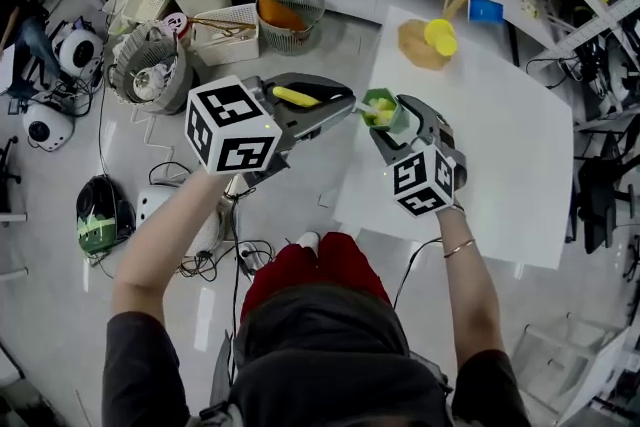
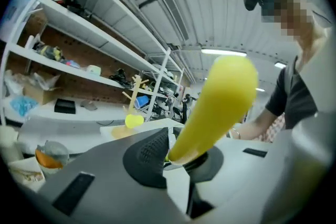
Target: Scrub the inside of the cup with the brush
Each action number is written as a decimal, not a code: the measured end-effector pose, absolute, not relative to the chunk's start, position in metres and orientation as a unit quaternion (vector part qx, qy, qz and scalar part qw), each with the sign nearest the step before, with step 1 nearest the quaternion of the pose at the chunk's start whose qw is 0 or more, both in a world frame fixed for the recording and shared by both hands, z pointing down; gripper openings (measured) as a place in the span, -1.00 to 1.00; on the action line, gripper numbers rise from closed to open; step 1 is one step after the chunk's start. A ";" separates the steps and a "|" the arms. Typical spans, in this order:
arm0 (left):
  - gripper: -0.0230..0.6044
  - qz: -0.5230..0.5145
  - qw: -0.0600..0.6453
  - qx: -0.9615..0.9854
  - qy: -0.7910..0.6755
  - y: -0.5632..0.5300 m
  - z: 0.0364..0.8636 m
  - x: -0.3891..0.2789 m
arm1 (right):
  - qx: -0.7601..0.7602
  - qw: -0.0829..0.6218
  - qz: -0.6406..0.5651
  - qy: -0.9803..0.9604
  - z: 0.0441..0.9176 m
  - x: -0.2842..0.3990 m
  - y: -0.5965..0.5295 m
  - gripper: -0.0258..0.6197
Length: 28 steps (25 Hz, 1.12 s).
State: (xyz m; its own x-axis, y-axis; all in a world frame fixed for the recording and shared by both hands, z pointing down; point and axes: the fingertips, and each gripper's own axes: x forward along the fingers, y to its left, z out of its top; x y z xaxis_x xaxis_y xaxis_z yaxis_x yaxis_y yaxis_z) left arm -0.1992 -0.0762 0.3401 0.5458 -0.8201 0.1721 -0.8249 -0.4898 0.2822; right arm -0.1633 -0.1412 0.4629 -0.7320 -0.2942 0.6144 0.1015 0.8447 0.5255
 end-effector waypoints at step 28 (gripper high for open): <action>-0.80 -0.045 0.276 0.809 -0.517 -0.085 0.352 -0.194 | 0.145 0.380 -0.306 -0.861 0.468 -0.138 -0.148 0.02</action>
State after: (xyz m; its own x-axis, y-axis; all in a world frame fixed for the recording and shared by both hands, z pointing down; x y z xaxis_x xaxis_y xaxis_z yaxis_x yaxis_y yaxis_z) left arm -0.1942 -0.0853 0.3525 0.4607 -0.8617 0.2128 -0.8124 -0.3128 0.4921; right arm -0.1376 -0.1476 0.4682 -0.6691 -0.4820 0.5657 -0.0161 0.7703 0.6374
